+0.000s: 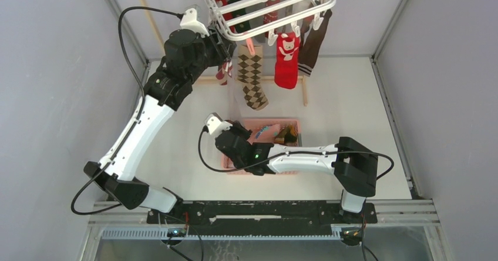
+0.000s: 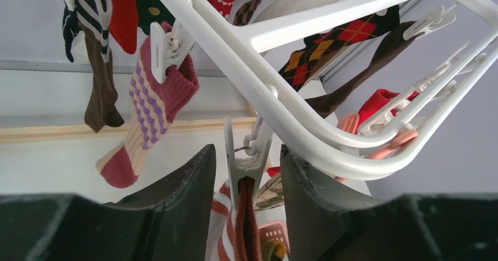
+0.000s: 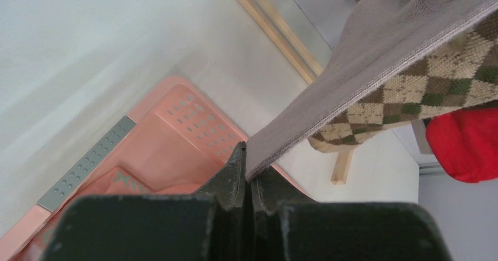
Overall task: Remove the socks clipped to the hanger
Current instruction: Remove the sock from the hanger.
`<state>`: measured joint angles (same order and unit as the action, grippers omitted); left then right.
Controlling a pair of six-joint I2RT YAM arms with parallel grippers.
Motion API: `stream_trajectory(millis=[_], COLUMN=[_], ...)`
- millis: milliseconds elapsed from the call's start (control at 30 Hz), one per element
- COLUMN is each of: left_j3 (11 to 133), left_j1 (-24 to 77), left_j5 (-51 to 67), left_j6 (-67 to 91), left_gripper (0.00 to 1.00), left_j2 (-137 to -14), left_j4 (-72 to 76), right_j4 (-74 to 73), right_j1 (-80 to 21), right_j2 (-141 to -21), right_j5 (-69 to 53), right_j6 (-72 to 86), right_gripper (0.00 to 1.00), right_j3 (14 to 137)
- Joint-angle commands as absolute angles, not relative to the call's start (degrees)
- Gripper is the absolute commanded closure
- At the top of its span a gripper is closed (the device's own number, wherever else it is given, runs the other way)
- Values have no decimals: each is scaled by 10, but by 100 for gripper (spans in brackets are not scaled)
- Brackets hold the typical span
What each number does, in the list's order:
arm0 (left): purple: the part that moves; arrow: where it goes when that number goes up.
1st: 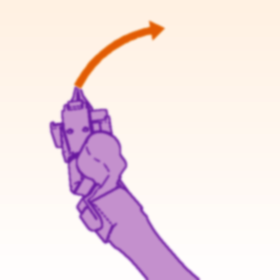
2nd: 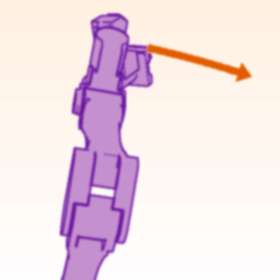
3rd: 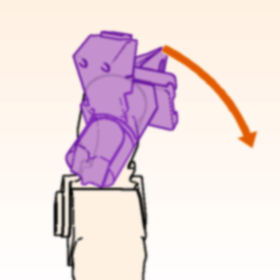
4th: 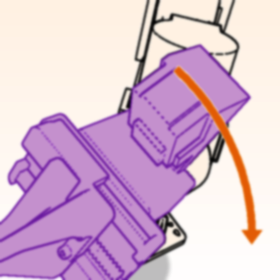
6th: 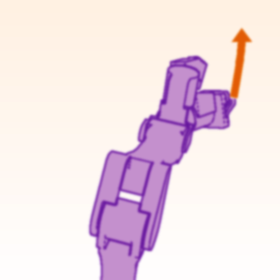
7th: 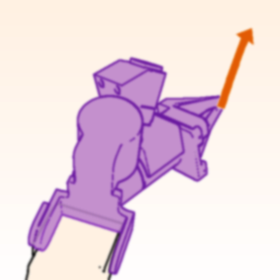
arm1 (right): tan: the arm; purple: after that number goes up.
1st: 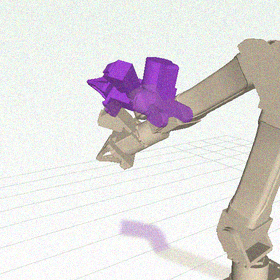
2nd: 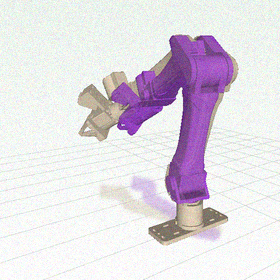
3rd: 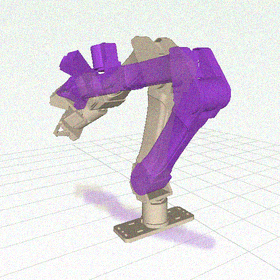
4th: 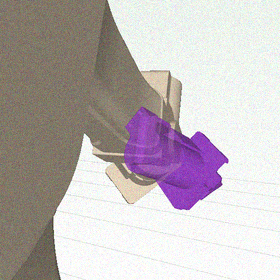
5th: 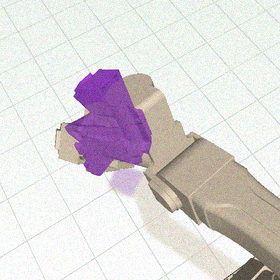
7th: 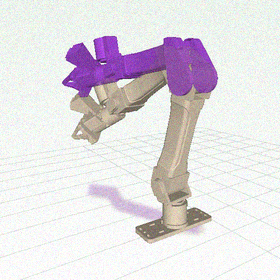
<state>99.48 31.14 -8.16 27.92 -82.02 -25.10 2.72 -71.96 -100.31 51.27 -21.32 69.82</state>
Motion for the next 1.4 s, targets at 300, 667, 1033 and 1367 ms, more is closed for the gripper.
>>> stream_trajectory(millis=[300, 667, 1033, 1367], left_j3=[1020, 1028, 1046, 1058], left_j1=[320, 320, 321, 320], left_j5=[-113, -115, -119, -125], left_j6=[257, 258, 255, 244], left_gripper=[55, 68, 90, 99], left_j2=[-825, -828, -836, -838], left_j4=[-205, -201, -214, -225], right_j4=[23, 19, 19, 12], right_j1=[-712, -711, -710, -711], right_j2=[-1007, -1008, -1008, -1005], right_j5=[498, 496, 495, 497], right_j6=[-194, -194, -196, -190], right_gripper=[97, 97, 97, 98], right_j3=[706, 706, 706, 702])
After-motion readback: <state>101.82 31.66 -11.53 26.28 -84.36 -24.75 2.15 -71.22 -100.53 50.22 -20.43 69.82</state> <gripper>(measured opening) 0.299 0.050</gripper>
